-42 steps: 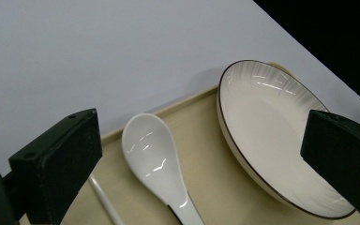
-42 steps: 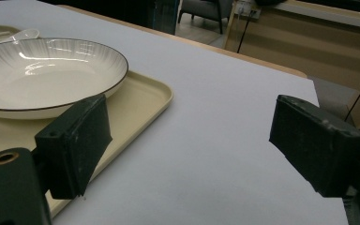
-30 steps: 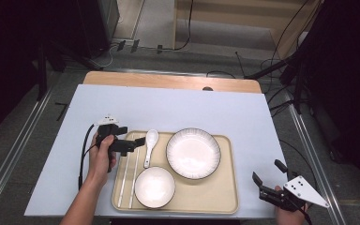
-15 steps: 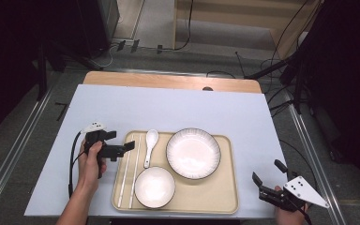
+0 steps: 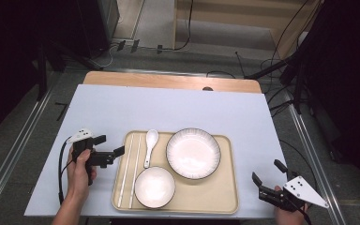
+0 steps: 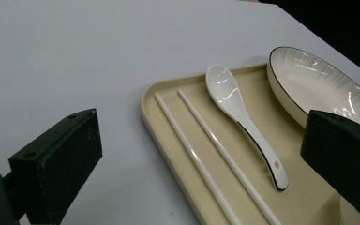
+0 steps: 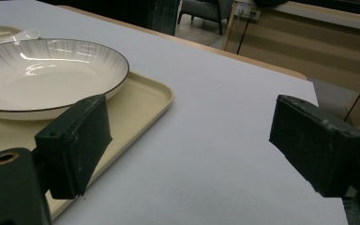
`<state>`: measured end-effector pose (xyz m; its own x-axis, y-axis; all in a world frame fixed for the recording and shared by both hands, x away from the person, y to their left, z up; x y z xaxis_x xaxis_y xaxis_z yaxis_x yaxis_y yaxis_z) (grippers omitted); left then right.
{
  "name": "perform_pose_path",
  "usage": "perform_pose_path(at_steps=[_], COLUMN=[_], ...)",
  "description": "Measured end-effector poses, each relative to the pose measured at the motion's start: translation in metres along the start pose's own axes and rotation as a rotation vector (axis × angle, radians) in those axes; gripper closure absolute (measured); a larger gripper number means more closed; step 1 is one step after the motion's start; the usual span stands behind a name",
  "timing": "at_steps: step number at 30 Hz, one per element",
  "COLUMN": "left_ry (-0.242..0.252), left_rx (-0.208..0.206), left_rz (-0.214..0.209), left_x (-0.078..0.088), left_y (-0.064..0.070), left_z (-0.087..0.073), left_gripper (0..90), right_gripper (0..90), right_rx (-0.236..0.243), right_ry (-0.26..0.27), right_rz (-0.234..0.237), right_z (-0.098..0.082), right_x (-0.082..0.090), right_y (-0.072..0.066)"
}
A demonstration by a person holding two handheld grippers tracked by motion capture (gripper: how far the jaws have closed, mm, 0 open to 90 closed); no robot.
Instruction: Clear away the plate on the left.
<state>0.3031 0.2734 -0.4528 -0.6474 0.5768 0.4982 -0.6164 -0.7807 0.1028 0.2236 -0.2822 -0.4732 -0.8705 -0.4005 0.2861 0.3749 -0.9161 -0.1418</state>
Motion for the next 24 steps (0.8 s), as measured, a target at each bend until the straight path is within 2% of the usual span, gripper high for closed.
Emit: perform_pose_path(at_steps=[6, 12, 24], left_ry=[0.012, 0.028, 0.027], left_rx=[-0.012, 0.002, 0.008], left_rz=[0.024, 0.042, 0.081], left_x=[0.01, 0.023, 0.044], left_y=[-0.003, -0.009, -0.016], left_z=[-0.007, -0.014, -0.028], left_gripper=[0.0, 0.0, 0.0], right_gripper=[13.0, 13.0, 13.0], right_rx=[-0.008, -0.009, -0.012], right_ry=[0.002, 0.004, 0.006], right_rz=[-0.001, -0.002, -0.008], right_z=[0.0, 0.001, 0.001], right_x=[0.0, 0.001, 0.001], right_y=[0.0, 0.0, 0.001])
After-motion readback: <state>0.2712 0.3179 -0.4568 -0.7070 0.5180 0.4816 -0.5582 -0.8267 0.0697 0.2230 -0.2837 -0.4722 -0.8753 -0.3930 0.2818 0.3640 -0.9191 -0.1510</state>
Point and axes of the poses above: each handheld gripper's, and its own axes: x roughly backward along the jaws, z roughly out of its top, y roughly to its right, the point moved 3 cm from there along -x, roughly forward along the jaws, and after that the axes turned 14 degrees about -x, right-handed, at the moved point
